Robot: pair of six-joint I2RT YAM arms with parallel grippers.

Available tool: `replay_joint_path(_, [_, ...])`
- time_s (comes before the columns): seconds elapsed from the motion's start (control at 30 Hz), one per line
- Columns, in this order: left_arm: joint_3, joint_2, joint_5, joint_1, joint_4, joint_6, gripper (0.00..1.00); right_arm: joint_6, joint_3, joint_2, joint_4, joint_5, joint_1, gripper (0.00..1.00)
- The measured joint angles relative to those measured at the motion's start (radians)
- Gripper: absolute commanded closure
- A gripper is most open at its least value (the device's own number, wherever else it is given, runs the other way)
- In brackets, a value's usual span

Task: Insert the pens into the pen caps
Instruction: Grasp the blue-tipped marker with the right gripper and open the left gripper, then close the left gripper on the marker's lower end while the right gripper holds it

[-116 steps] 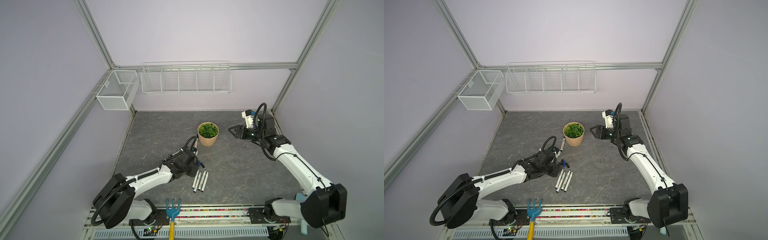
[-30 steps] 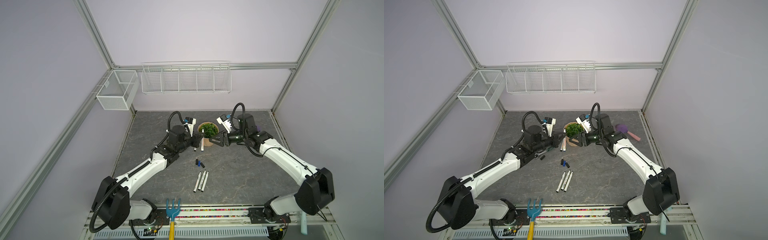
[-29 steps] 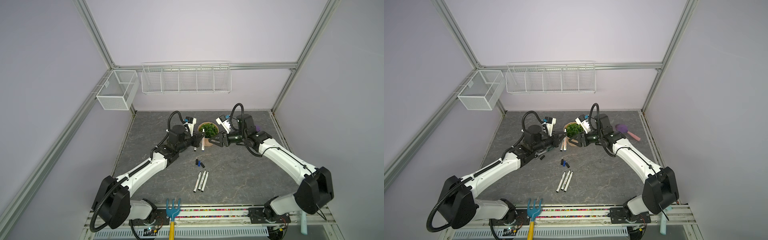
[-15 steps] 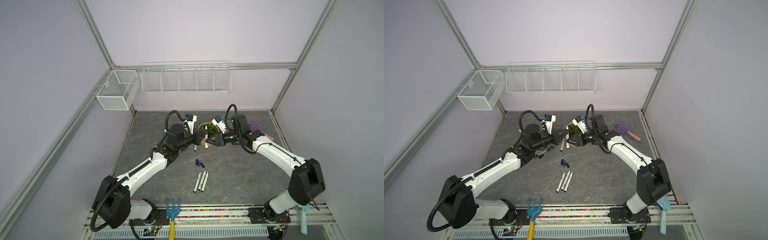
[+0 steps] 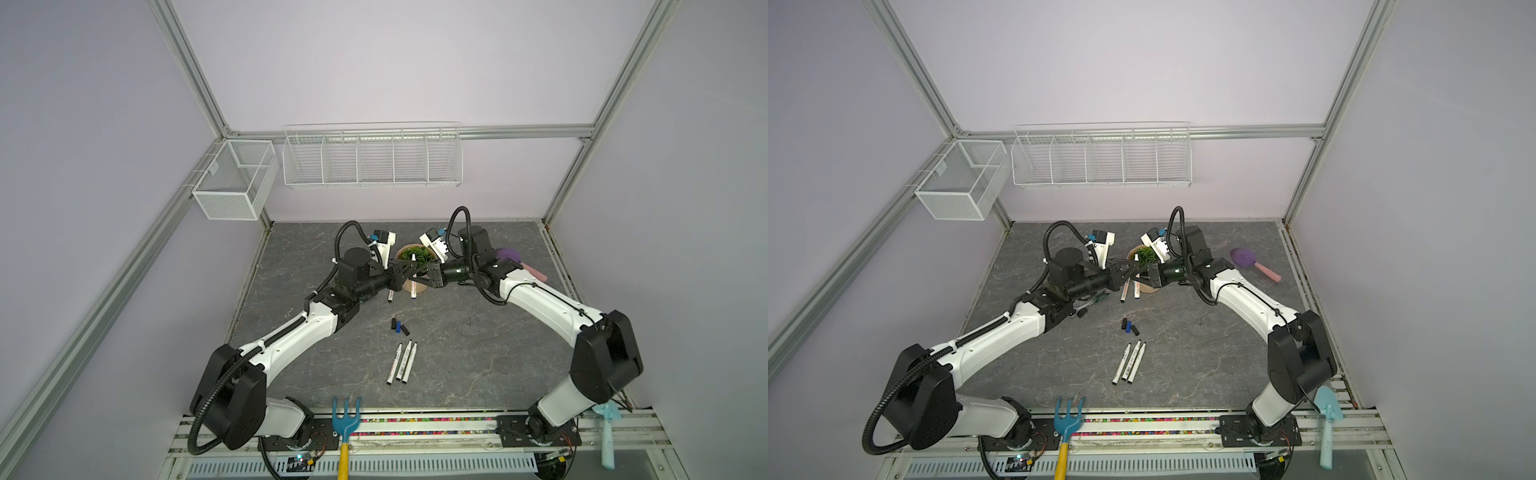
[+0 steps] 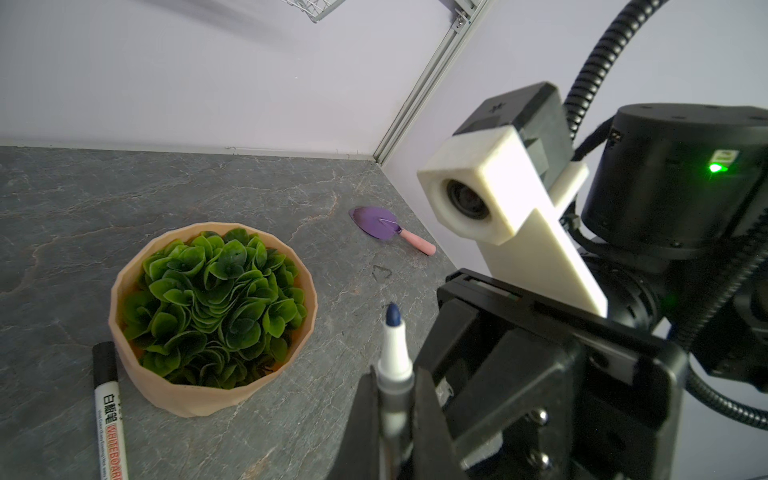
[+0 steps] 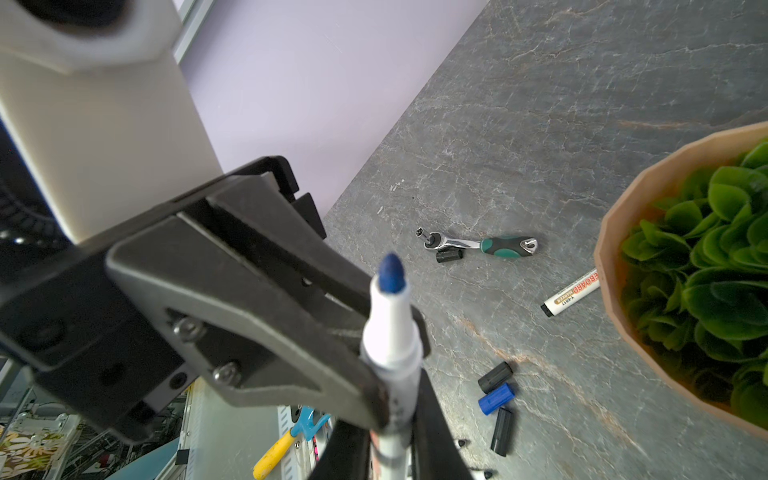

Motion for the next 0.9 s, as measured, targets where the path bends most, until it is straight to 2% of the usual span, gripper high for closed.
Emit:
replay_joint_path(0.03, [0.0, -0.002, -0.005, 0.0, -0.001, 0.005, 0.69, 0.0, 0.0, 0.0, 0.001, 0.002, 0.0, 0.89])
replay_joint_path(0.1, [-0.003, -0.013, -0.021, -0.001, -0.01, 0.018, 0.57, 0.004, -0.002, -0.001, 0.004, 0.014, 0.001, 0.9])
replay_joint_path(0.2, [-0.016, -0.063, -0.056, -0.001, -0.06, 0.07, 0.49, 0.023, -0.021, -0.006, 0.033, 0.036, -0.014, 0.9])
replay_joint_path(0.33, [-0.024, -0.148, -0.098, -0.001, -0.144, 0.163, 0.48, 0.07, -0.052, -0.024, 0.076, 0.052, -0.051, 0.91])
replay_joint_path(0.47, [-0.025, -0.181, -0.095, -0.001, -0.216, 0.234, 0.46, 0.101, -0.058, -0.039, 0.11, 0.055, -0.074, 0.91])
replay_joint_path(0.9, [-0.016, -0.029, -0.007, -0.048, -0.224, 0.269, 0.44, 0.132, -0.058, -0.061, 0.143, 0.046, -0.075, 0.9])
